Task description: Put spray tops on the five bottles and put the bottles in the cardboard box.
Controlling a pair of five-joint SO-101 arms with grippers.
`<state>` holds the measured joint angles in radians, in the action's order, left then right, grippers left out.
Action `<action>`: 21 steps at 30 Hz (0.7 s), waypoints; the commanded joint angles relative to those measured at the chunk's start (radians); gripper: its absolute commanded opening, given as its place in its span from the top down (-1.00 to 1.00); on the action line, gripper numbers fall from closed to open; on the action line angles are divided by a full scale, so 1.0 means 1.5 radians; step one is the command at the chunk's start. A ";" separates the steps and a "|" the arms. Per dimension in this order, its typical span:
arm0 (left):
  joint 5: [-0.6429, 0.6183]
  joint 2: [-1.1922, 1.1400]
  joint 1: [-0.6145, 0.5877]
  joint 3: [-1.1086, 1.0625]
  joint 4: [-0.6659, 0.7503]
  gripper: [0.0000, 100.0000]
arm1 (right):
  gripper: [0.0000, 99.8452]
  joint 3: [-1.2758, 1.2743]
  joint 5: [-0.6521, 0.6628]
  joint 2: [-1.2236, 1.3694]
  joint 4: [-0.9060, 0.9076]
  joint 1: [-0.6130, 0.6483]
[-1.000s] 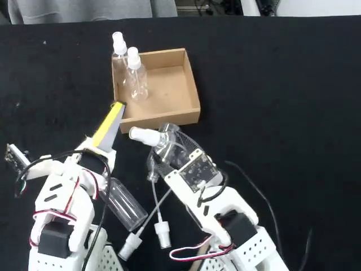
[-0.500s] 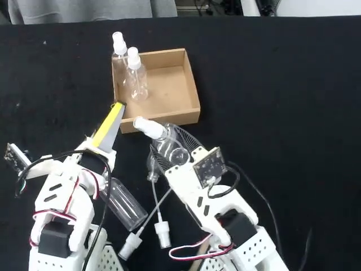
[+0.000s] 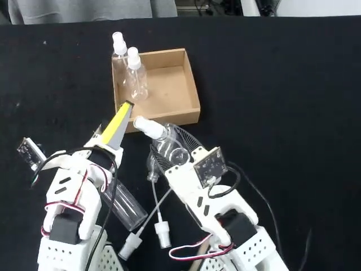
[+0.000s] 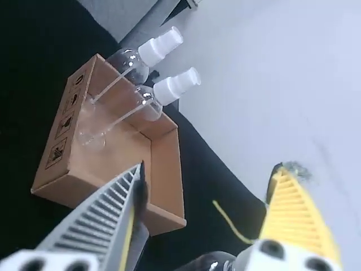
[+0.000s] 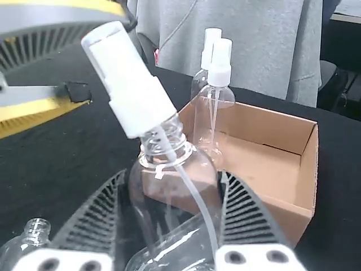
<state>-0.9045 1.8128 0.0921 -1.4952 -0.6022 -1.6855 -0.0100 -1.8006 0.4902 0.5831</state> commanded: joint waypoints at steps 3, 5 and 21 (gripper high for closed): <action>0.029 0.007 0.050 0.010 0.014 0.34 | 0.84 0.003 -0.005 -0.067 -0.025 0.015; 0.036 0.006 0.061 0.006 0.014 0.34 | 0.84 0.003 -0.004 -0.067 -0.025 0.015; 0.035 0.006 0.096 0.012 0.015 0.34 | 0.84 0.003 0.001 -0.067 -0.018 0.015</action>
<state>-0.8585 1.8251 0.2194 -1.5090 -0.5884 -1.6855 -0.0100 -1.8006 0.4902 0.5831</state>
